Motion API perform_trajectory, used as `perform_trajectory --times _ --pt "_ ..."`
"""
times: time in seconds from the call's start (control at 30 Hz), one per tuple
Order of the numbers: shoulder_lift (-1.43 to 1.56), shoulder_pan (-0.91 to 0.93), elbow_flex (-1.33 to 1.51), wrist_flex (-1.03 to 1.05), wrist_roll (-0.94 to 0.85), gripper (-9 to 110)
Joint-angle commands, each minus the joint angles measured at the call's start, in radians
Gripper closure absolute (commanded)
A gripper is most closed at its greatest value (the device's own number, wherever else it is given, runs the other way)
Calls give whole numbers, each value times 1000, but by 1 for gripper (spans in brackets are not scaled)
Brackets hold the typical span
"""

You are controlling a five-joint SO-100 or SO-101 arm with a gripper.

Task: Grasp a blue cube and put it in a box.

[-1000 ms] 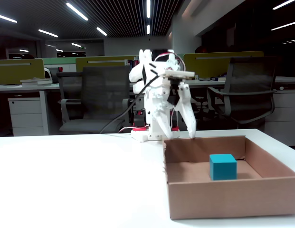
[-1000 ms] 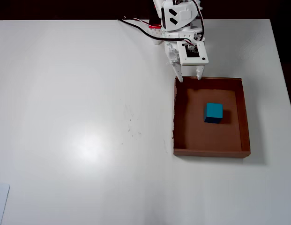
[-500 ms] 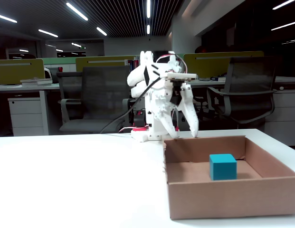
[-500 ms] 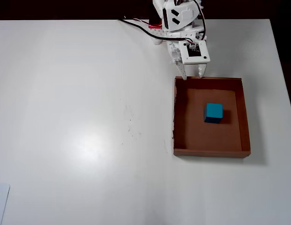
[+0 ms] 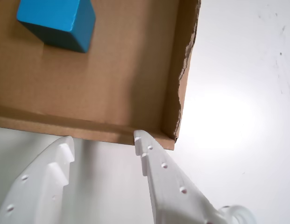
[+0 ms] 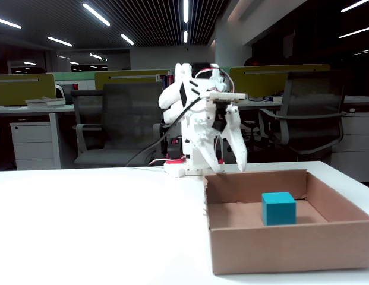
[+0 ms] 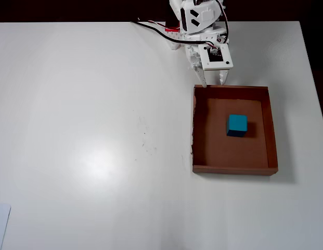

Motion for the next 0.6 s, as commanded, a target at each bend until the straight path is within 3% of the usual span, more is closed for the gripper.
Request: perform_trajectory --times 0.0,0.13,0.23,0.57 --pt "-11 -3 -5 8 5 86" --pt "-11 -5 -5 25 5 86" --pt "-11 -31 -5 57 5 77" --pt "-11 -71 -5 144 5 77"
